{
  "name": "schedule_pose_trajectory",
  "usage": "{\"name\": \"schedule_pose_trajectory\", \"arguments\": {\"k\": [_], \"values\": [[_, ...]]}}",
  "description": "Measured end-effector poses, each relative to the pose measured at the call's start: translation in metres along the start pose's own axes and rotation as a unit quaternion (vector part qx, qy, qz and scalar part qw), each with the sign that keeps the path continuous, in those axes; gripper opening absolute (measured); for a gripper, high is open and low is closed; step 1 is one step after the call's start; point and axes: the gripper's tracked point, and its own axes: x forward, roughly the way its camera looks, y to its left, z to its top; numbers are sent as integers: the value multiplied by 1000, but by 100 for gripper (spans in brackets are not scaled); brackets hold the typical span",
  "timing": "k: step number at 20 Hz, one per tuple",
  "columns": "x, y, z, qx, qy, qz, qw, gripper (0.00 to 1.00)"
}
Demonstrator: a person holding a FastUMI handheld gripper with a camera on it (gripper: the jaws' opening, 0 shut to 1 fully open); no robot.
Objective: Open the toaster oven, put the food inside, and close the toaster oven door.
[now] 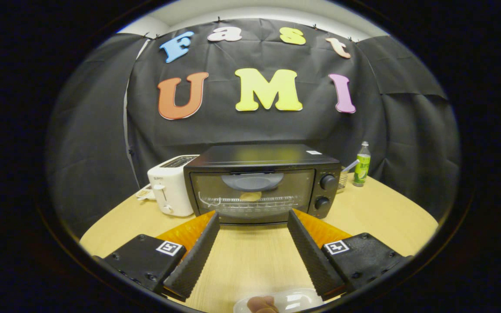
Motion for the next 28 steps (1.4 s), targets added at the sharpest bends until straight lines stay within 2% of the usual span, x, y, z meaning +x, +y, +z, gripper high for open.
{"name": "schedule_pose_trajectory", "arguments": {"k": [4,8,13,15,21,23,26,28], "values": [[-35,-4,24,-28,-8,-14,999,100],[-89,-4,75,-25,-61,-21,998,100],[-160,-16,117,-26,-105,-37,993,100],[-184,-20,121,-37,-105,-42,993,100],[-265,-30,137,-6,-138,-34,990,100],[-285,-22,141,-19,-149,-18,989,100],[-306,-19,143,-53,-170,-15,984,100],[-310,-21,139,-45,-170,-11,984,100]]}}
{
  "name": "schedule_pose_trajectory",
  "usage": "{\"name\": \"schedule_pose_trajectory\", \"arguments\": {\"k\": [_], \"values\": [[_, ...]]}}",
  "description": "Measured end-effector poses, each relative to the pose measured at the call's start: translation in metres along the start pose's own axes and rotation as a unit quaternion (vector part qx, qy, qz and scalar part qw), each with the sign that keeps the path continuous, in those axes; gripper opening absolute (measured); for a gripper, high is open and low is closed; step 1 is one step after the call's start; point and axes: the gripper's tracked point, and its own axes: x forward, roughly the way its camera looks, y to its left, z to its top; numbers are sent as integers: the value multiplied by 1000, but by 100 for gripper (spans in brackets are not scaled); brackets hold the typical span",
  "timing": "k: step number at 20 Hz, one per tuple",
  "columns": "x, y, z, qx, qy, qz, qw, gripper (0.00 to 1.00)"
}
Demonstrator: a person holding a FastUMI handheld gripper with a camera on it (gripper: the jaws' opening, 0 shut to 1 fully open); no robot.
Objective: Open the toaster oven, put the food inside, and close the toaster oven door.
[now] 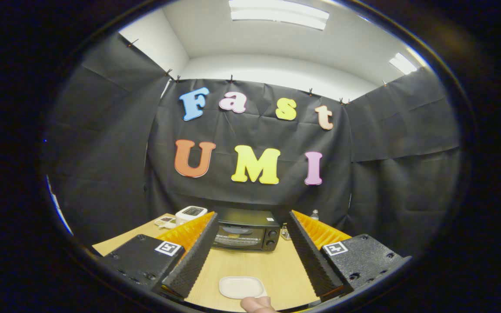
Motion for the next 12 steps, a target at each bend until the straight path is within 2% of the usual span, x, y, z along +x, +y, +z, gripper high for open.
{"name": "schedule_pose_trajectory", "arguments": {"k": [7,12], "values": [[-4,-2,1,14,-4,-3,1000,100],[1,7,-19,43,16,23,999,100]]}}
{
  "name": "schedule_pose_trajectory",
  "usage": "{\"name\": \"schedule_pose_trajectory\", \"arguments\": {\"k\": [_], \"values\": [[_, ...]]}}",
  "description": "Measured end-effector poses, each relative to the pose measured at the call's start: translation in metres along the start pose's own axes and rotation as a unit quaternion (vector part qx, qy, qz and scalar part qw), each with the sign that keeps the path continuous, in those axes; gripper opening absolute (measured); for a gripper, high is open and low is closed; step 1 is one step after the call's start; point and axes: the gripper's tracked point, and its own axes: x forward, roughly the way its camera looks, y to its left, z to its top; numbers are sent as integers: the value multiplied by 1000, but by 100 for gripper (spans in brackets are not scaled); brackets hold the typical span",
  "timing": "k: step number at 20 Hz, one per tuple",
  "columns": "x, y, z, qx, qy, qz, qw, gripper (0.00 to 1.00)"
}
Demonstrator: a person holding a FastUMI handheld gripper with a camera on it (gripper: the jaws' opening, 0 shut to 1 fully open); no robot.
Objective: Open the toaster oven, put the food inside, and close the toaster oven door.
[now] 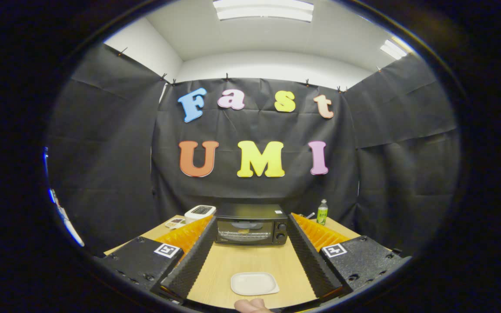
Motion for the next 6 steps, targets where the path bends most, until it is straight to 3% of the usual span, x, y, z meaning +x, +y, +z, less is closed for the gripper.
{"name": "schedule_pose_trajectory", "arguments": {"k": [6], "values": [[-4,10,0,-1,-12,31,999,100]]}}
